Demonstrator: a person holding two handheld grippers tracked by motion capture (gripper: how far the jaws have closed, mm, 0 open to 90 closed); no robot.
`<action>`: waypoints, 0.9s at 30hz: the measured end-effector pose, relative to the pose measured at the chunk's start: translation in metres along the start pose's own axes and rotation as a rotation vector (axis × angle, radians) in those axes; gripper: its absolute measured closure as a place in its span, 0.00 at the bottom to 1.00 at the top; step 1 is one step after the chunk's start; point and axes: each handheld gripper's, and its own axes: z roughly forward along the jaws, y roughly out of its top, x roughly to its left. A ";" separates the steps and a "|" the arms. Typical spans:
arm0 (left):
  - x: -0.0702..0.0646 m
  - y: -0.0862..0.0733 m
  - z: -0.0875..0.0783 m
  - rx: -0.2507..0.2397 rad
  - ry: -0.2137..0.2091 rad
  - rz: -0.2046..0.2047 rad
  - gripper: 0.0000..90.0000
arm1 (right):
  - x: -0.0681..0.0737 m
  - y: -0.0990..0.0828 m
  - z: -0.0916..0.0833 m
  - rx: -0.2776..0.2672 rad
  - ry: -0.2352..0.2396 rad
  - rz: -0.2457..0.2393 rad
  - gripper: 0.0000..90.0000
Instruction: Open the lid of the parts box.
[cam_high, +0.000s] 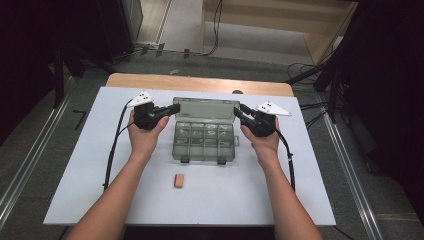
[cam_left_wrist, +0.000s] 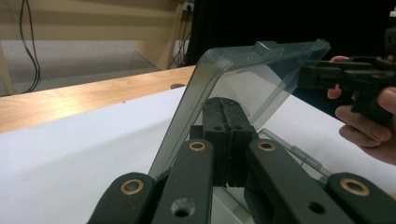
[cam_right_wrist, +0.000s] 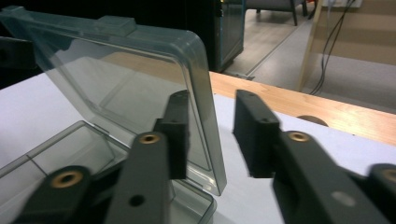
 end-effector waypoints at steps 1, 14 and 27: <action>-0.001 -0.001 -0.001 -0.004 -0.003 0.004 0.98 | 0.000 0.000 0.000 -0.002 -0.008 0.002 0.79; 0.005 -0.010 -0.009 0.054 0.051 0.035 0.25 | 0.003 0.004 0.005 0.007 -0.041 0.026 0.91; 0.024 -0.016 0.018 0.117 0.134 -0.019 0.57 | -0.002 0.006 0.012 0.005 -0.046 0.052 0.92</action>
